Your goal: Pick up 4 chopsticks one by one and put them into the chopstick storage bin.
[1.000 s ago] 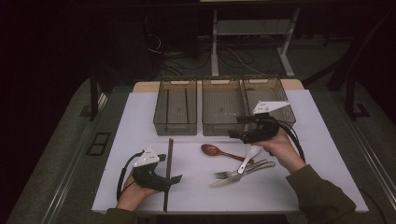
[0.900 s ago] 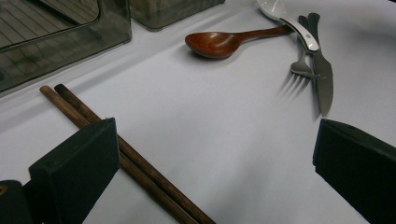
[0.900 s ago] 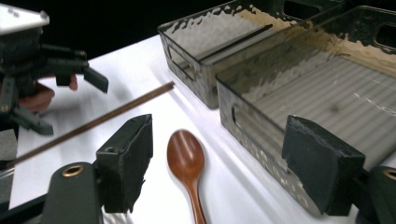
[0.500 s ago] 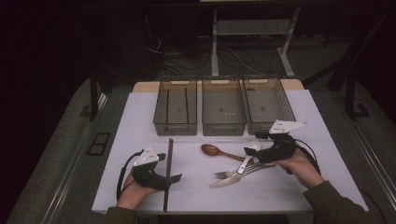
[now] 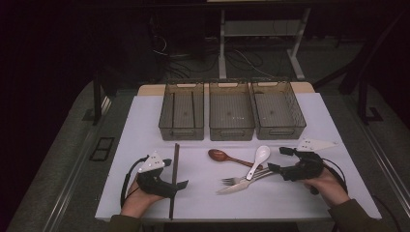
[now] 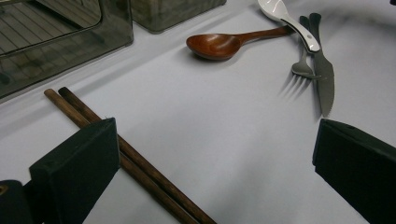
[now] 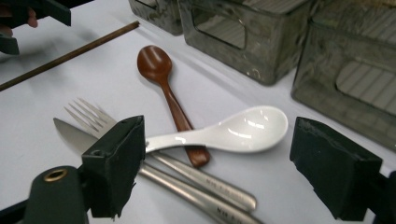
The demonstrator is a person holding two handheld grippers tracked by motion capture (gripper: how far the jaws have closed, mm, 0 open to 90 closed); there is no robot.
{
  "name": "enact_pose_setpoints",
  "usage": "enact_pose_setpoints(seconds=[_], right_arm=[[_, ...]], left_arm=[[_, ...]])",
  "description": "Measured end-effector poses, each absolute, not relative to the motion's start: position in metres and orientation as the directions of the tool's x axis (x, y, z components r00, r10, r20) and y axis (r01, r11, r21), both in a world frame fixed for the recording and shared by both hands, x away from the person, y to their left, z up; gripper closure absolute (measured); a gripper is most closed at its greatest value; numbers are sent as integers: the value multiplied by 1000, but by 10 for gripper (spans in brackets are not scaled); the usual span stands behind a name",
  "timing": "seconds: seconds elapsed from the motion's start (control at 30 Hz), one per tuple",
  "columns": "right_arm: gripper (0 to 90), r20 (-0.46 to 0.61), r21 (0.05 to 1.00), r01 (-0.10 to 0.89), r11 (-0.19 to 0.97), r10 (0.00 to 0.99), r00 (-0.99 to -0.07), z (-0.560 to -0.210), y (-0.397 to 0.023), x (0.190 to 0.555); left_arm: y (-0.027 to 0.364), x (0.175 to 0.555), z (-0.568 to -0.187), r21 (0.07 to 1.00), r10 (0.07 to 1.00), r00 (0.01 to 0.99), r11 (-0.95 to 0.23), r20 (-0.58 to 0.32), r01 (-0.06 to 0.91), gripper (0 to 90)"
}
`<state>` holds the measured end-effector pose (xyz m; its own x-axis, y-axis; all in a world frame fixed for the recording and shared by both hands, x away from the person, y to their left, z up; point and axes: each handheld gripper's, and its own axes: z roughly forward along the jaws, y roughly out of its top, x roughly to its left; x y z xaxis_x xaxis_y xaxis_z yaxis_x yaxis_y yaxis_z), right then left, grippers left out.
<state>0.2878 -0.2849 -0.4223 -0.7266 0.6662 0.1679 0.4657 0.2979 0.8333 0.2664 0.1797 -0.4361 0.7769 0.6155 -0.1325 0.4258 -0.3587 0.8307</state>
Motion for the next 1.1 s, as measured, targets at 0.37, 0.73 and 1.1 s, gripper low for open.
enact_pose_setpoints(seconds=[0.37, 0.73, 1.1], right_arm=[[177, 171, 825, 492, 279, 706, -688, -436, -304, 272], [178, 197, 824, 513, 240, 727, -657, -438, -321, 260], [177, 181, 823, 500, 272, 707, -683, -438, -316, 258]], left_arm=[[186, 265, -436, 827, 652, 749, -353, -118, 437, 66], [192, 274, -434, 813, 702, 706, -356, -93, 461, 342], [196, 303, -431, 786, 771, 633, -346, -72, 511, 697]])
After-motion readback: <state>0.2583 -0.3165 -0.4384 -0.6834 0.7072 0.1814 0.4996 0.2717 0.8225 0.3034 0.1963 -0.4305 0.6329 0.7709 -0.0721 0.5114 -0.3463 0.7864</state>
